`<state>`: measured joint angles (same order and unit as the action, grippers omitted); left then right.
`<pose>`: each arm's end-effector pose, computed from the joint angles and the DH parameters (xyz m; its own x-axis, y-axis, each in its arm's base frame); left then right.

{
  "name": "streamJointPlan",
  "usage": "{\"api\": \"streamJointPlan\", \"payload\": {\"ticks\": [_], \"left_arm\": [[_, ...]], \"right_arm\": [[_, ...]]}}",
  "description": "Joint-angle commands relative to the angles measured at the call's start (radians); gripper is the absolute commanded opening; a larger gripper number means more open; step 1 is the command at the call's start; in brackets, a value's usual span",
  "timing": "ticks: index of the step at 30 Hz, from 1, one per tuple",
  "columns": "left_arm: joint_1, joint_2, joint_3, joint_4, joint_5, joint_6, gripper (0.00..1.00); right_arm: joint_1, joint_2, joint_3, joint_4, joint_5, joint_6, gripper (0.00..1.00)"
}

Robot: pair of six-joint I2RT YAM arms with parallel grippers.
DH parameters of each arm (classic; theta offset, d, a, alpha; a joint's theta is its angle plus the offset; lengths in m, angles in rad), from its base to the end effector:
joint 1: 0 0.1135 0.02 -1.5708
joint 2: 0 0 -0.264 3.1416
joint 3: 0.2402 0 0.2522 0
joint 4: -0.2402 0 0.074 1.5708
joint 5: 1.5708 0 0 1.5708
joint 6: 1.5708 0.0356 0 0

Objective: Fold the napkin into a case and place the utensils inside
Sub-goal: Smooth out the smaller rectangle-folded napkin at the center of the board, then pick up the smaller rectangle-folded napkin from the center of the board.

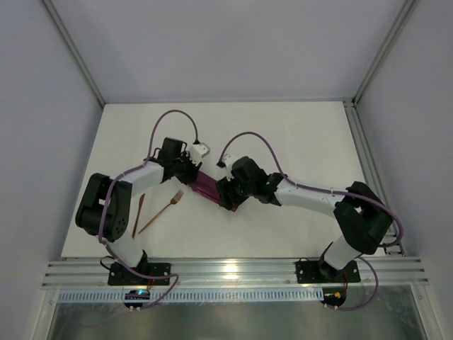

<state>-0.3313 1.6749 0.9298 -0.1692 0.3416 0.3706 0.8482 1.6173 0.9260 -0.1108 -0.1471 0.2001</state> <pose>0.3118 -0.1199 0.1689 -0.5172 0.5388 -0.6650 0.7372 0.6752 -0.0263 0.2177 0.2549 0.1888 -0.6268 -0.4136 -0.6604 -0.6987 0.6734 0.2414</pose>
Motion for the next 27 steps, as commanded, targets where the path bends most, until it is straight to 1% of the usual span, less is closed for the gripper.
{"api": "streamJointPlan", "payload": {"ticks": [1, 3, 5, 7, 8, 9, 10, 11, 14, 16, 18, 22, 27], "left_arm": [[0.006, -0.012, -0.019, 0.011, 0.016, 0.021, 0.20], [0.006, -0.018, -0.026, 0.013, 0.016, 0.027, 0.21], [0.006, -0.030, -0.035, 0.019, 0.017, 0.031, 0.20], [0.006, -0.047, -0.052, 0.037, 0.023, 0.034, 0.20], [0.006, -0.050, -0.058, 0.045, 0.033, 0.033, 0.21], [0.006, -0.053, -0.062, 0.057, 0.034, 0.033, 0.21], [0.006, -0.052, -0.066, 0.062, 0.037, 0.025, 0.21], [0.005, -0.049, -0.065, 0.063, 0.036, 0.024, 0.21], [0.000, -0.043, -0.072, 0.066, 0.042, 0.027, 0.21], [-0.002, -0.046, -0.086, 0.076, 0.043, 0.037, 0.21], [-0.003, -0.050, -0.094, 0.082, 0.040, 0.040, 0.21], [-0.005, -0.052, -0.101, 0.089, 0.043, 0.041, 0.21], [-0.011, -0.049, -0.108, 0.108, 0.042, 0.034, 0.21]], "right_arm": [[-0.005, -0.117, 0.111, -0.044, -0.034, -0.044, 0.67], [-0.014, -0.128, 0.154, -0.055, -0.061, -0.071, 0.72], [-0.069, -0.114, 0.172, -0.044, -0.136, -0.079, 0.73], [-0.125, -0.048, 0.195, -0.018, -0.178, -0.083, 0.73], [-0.180, -0.015, 0.204, -0.003, -0.233, -0.082, 0.73], [-0.202, 0.022, 0.232, -0.001, -0.259, -0.080, 0.73], [-0.219, 0.102, 0.250, -0.006, -0.279, -0.082, 0.73], [-0.242, 0.143, 0.270, -0.021, -0.296, -0.085, 0.73], [-0.247, 0.278, 0.342, -0.043, -0.339, -0.116, 0.72], [-0.245, 0.356, 0.376, -0.046, -0.400, -0.116, 0.72], [-0.245, 0.403, 0.405, -0.053, -0.440, -0.116, 0.72], [-0.245, 0.481, 0.407, -0.049, -0.515, -0.120, 0.70], [-0.244, 0.566, 0.412, -0.026, -0.615, -0.076, 0.65]]}}
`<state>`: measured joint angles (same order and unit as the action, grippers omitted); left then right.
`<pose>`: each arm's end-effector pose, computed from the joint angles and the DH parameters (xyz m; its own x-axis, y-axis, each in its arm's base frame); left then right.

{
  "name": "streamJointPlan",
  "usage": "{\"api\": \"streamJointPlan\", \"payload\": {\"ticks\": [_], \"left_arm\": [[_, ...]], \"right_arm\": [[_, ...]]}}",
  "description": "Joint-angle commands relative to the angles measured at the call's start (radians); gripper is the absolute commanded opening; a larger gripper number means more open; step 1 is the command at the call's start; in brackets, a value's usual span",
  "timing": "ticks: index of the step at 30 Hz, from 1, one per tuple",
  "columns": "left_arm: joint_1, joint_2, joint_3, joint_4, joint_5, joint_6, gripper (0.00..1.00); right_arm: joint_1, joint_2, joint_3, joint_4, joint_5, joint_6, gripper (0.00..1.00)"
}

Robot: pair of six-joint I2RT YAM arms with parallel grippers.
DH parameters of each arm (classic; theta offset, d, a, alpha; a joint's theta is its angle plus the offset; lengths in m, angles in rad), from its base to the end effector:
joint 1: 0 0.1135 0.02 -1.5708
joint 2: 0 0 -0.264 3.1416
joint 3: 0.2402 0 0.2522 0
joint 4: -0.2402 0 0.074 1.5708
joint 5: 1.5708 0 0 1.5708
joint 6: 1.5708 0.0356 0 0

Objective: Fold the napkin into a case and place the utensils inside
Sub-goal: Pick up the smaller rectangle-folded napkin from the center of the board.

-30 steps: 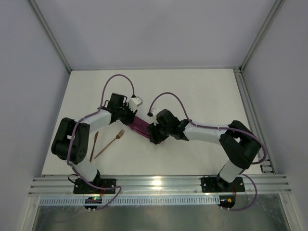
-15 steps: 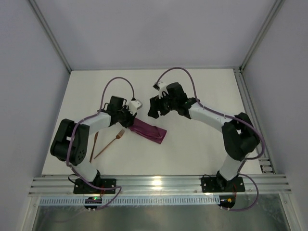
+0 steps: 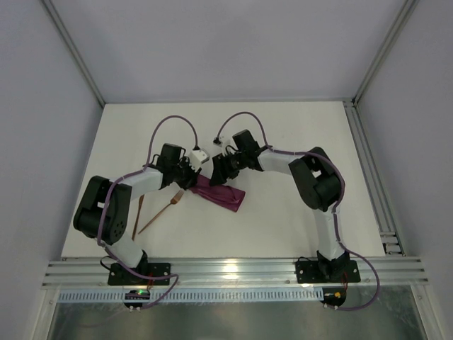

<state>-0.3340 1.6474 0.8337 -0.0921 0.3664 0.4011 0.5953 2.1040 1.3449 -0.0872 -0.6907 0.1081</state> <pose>0.2965 -0.1164 0.1555 -0.4834 0.5536 -0.6782 0.7643 0.6446 -0.0186 0.3519 0.2657 0.1398 -0.7008 -0.3741 -0.6074 -0.7104 0.4444 0.5458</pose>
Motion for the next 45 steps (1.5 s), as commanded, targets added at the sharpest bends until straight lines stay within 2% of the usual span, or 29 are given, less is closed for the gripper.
{"api": "streamJointPlan", "payload": {"ticks": [1, 8, 12, 13, 18, 22, 25, 26, 29, 31, 37, 45], "left_arm": [[-0.008, -0.020, -0.012, 0.032, 0.017, 0.005, 0.21], [-0.008, -0.020, -0.013, 0.031, 0.019, 0.005, 0.21], [-0.008, -0.024, -0.013, 0.028, 0.020, 0.002, 0.21], [-0.010, -0.027, -0.013, 0.023, 0.020, 0.002, 0.21], [-0.008, -0.043, -0.013, 0.022, 0.022, 0.001, 0.21], [-0.010, -0.044, -0.010, 0.017, 0.026, -0.001, 0.21], [-0.010, -0.049, -0.013, 0.015, 0.035, -0.005, 0.22], [-0.010, -0.052, -0.013, 0.017, 0.039, -0.007, 0.21], [-0.010, -0.077, -0.010, 0.014, 0.054, -0.021, 0.23], [-0.010, -0.109, 0.001, -0.001, 0.065, -0.036, 0.27], [-0.010, -0.243, 0.068, -0.101, 0.095, -0.064, 0.33], [-0.007, -0.369, 0.127, -0.213, -0.004, -0.056, 0.34]], "right_arm": [[0.011, 0.085, -0.010, -0.045, -0.075, 0.022, 0.65], [0.017, 0.132, -0.030, -0.020, -0.109, 0.071, 0.63], [0.017, 0.155, -0.039, 0.006, -0.110, 0.099, 0.53], [0.015, 0.163, -0.041, 0.009, -0.109, 0.108, 0.48], [0.018, 0.171, -0.059, 0.044, -0.104, 0.130, 0.40], [0.017, 0.172, -0.069, 0.073, -0.104, 0.148, 0.30], [0.018, 0.168, -0.079, 0.095, -0.105, 0.176, 0.07], [0.018, 0.166, -0.084, 0.121, -0.107, 0.182, 0.03], [0.017, 0.149, -0.098, 0.148, -0.102, 0.205, 0.03], [0.014, 0.113, -0.111, 0.165, -0.089, 0.214, 0.03], [0.014, -0.054, -0.200, 0.179, 0.065, 0.193, 0.03], [0.011, -0.240, -0.220, -0.014, 0.374, 0.062, 0.03]]}}
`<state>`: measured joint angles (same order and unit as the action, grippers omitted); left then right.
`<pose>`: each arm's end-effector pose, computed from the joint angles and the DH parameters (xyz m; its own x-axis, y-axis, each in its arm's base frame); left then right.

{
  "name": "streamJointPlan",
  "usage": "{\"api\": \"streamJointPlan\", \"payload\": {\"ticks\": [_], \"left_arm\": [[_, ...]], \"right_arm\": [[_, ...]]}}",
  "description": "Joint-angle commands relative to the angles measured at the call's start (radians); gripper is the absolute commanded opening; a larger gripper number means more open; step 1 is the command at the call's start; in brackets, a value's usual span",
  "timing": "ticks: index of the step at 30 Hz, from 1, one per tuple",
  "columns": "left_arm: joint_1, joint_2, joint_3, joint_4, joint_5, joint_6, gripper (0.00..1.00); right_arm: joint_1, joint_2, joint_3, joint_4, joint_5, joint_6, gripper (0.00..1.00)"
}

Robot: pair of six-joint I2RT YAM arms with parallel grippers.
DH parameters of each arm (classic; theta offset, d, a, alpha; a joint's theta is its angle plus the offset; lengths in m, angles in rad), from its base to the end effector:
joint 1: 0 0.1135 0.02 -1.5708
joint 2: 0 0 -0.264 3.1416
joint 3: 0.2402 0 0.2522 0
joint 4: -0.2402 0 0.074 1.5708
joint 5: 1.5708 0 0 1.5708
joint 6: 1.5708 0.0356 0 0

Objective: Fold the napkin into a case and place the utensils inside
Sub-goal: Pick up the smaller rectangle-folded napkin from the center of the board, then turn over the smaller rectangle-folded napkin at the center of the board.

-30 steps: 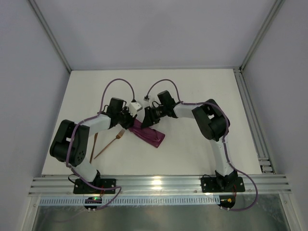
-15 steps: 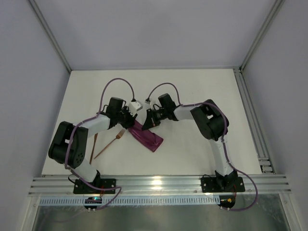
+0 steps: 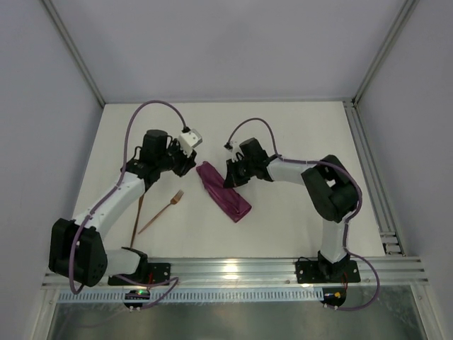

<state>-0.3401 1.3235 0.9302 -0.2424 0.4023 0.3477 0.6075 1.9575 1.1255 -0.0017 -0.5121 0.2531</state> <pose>0.2692 -0.1101 0.2676 -0.3204 0.4460 -0.8357 0.7585 0.6492 0.0556 0.3180 0.2423 0.1395 -0.7809 -0.2770 -0.5599 -0.5913 0.6168 0.5196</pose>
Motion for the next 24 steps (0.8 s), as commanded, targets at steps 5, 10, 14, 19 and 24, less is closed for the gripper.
{"api": "streamJointPlan", "payload": {"ticks": [5, 10, 14, 19, 24], "left_arm": [[0.010, -0.098, 0.024, -0.081, -0.083, 0.014, 0.34], [0.024, -0.125, 0.022, -0.092, -0.118, 0.020, 0.34], [0.038, -0.139, 0.025, -0.103, -0.155, 0.031, 0.34], [0.046, -0.147, 0.035, -0.112, -0.172, 0.031, 0.34], [0.049, -0.152, 0.039, -0.117, -0.178, 0.030, 0.34]], "right_arm": [[-0.003, -0.184, 0.000, -0.196, 0.339, -0.175, 0.03], [-0.008, -0.230, -0.007, -0.265, 0.467, -0.221, 0.03], [-0.012, -0.272, -0.006, -0.311, 0.608, -0.279, 0.03], [-0.015, -0.296, 0.017, -0.385, 0.748, -0.347, 0.03], [-0.022, -0.299, 0.034, -0.438, 0.886, -0.393, 0.03]]}}
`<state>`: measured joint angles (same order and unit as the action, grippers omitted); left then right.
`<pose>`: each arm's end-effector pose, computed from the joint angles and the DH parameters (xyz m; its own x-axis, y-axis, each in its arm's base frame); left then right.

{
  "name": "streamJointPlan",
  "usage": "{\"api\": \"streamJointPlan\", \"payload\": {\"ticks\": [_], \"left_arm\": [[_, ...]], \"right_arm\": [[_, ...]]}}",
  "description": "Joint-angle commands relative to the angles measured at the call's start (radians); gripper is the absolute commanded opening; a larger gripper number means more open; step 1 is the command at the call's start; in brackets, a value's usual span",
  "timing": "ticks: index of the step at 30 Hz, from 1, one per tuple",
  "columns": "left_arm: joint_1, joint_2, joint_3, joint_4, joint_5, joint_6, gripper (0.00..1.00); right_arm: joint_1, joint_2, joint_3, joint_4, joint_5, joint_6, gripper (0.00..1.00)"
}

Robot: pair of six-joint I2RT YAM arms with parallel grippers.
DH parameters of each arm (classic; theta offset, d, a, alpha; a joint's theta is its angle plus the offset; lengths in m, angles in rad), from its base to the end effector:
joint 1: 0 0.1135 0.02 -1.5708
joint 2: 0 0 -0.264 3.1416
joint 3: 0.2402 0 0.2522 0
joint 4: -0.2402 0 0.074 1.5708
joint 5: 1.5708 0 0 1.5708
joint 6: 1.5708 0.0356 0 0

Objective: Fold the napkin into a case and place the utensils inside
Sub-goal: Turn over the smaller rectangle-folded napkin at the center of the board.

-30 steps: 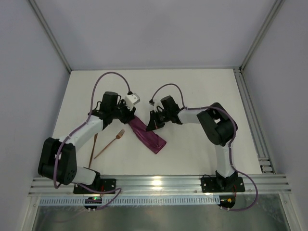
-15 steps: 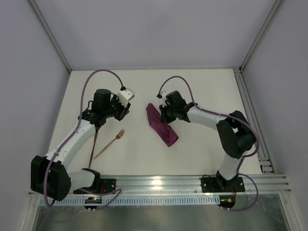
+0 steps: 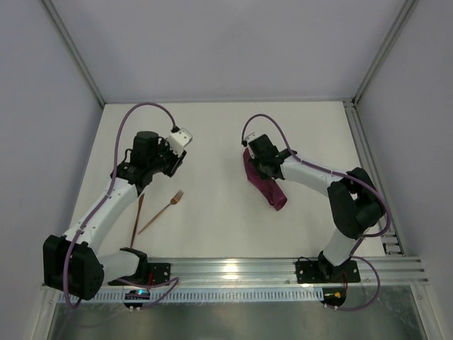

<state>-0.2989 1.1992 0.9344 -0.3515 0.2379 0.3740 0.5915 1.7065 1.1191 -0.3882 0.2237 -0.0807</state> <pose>0.2507 -0.0860 0.2905 -0.3425 0.4771 -0.8094 0.6393 0.7496 0.1713 0.2981 0.1907 0.1992 -0.6496 -0.5310 -0.5440 -0.4944 0.8387 -0.2283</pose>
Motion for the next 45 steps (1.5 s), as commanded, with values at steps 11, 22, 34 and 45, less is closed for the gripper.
{"api": "streamJointPlan", "payload": {"ticks": [11, 22, 34, 45], "left_arm": [[0.010, -0.029, 0.052, -0.007, -0.031, 0.008, 0.34], [0.021, -0.039, 0.055, -0.006, -0.040, 0.011, 0.34], [0.027, -0.052, 0.058, -0.018, -0.043, 0.017, 0.35], [0.027, -0.039, 0.080, -0.024, -0.025, 0.006, 0.36]], "right_arm": [[0.008, -0.018, 0.085, -0.133, 0.440, -0.131, 0.03], [0.312, 0.333, 0.214, -0.184, 0.533, -0.044, 0.03], [0.419, 0.423, 0.266, -0.161, 0.338, 0.058, 0.31], [0.446, 0.066, 0.202, -0.083, 0.088, 0.114, 0.65]]}}
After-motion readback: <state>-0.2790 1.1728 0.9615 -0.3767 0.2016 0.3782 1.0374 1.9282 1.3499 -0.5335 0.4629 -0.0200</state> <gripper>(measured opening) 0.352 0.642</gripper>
